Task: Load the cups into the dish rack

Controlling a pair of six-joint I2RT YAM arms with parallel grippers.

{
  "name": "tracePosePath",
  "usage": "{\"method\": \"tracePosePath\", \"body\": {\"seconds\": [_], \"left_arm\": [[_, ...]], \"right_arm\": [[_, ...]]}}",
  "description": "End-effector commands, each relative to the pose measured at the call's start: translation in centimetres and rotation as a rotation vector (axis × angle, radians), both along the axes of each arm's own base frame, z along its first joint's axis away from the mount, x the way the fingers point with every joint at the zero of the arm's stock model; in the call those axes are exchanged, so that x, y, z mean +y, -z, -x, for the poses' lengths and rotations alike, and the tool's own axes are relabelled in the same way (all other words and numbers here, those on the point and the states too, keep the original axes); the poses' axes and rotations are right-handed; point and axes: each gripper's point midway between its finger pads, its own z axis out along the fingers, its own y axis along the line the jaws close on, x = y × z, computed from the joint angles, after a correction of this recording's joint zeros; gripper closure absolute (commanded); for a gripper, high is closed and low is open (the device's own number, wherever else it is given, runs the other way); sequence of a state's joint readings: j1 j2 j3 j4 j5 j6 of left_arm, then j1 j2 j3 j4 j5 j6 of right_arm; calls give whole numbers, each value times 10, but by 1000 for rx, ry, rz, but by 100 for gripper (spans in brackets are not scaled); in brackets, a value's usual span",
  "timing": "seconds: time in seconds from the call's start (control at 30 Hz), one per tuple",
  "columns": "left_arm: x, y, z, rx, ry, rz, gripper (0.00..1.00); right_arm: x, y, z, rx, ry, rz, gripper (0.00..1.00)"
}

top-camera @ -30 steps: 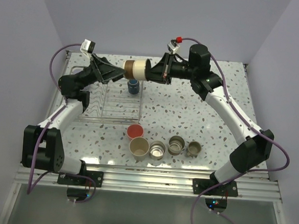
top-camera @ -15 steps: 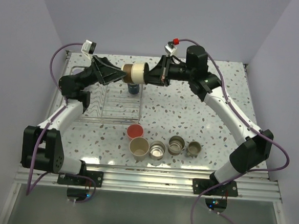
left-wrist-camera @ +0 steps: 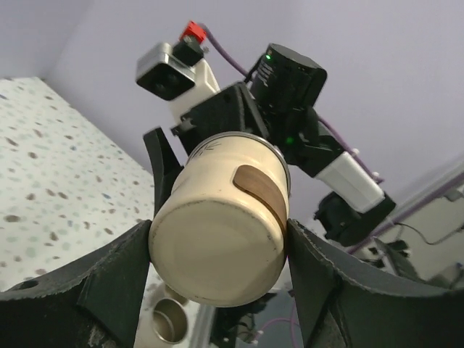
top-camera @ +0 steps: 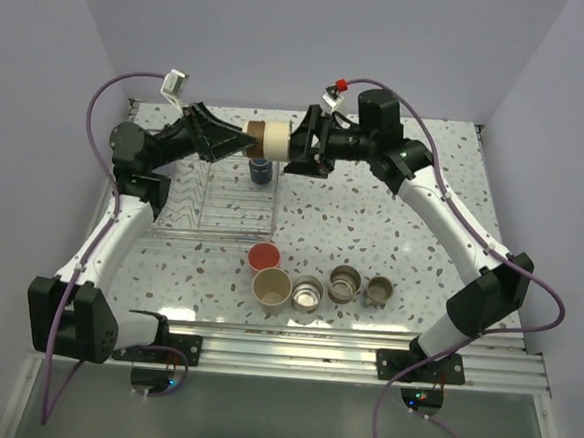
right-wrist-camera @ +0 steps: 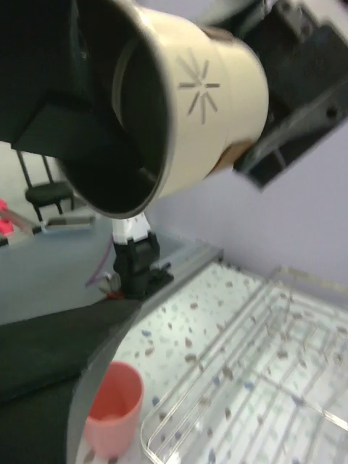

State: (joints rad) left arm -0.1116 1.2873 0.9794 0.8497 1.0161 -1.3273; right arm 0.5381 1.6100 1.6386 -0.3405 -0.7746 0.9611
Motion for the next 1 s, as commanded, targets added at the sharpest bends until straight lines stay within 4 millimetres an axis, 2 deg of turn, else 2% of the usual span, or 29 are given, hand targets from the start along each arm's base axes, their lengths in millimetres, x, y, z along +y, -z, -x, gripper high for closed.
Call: {"method": "tracePosePath", "body": {"seconds": [0.0, 0.03, 0.07, 0.1, 0.13, 0.17, 0.2, 0.23, 0.27, 0.3, 0.33, 0.4, 0.43, 0.5, 0.63, 0.7, 0.73, 0.77, 0.8, 0.97], "left_arm": [[14, 8, -28, -39, -202, -189, 100], [18, 8, -32, -31, -222, -210, 100], [24, 22, -38, 43, -248, -240, 100], [32, 31, -47, 37, -289, -283, 100], [42, 29, -58, 36, -362, -311, 100], [50, 52, -62, 142, -399, -377, 100], [58, 68, -74, 188, -445, -441, 100], [69, 63, -83, 145, -507, -517, 100], [88, 87, -89, 246, -598, -611, 100], [100, 92, -101, 245, -648, -681, 100], [119, 107, -105, 306, -732, -758, 100], [133, 121, -115, 320, -778, -845, 100], [140, 121, -119, 320, -815, -871, 100], [145, 135, -128, 332, -816, -925, 100], [153, 151, -141, 354, -872, -1024, 100], [141, 164, -146, 350, -843, -1066, 100], [143, 165, -150, 350, -876, -1095, 100], [134, 169, -151, 343, -863, -1115, 100], [131, 180, -156, 353, -853, -1142, 100], [125, 193, -174, 353, -898, -1177, 100]], "right_arm": [[-26, 18, -2, -21, 97, 220, 20], [-35, 10, -5, -79, 126, 275, 19], [-48, 19, -13, -79, 200, 361, 18], [-61, 32, -6, -30, 211, 442, 15], [-68, 29, -7, -56, 228, 473, 14], [-74, 31, -6, -58, 237, 498, 14], [-83, 32, -3, -61, 262, 531, 13], [-87, 34, -1, -67, 265, 550, 13], [-92, 36, 1, -67, 272, 567, 12], [-98, 35, 2, -86, 288, 583, 12], [-100, 39, 4, -80, 287, 600, 12], [-106, 44, 6, -79, 291, 629, 12], [-108, 48, 6, -80, 286, 645, 12], [-110, 53, 8, -72, 279, 662, 12], [-112, 52, 10, -85, 274, 666, 12], [-113, 49, 10, -95, 276, 665, 12], [-114, 49, 10, -100, 274, 668, 12], [-115, 50, 12, -99, 272, 676, 12], [-115, 49, 12, -101, 273, 677, 12], [-120, 39, 13, -129, 288, 676, 12]]}}
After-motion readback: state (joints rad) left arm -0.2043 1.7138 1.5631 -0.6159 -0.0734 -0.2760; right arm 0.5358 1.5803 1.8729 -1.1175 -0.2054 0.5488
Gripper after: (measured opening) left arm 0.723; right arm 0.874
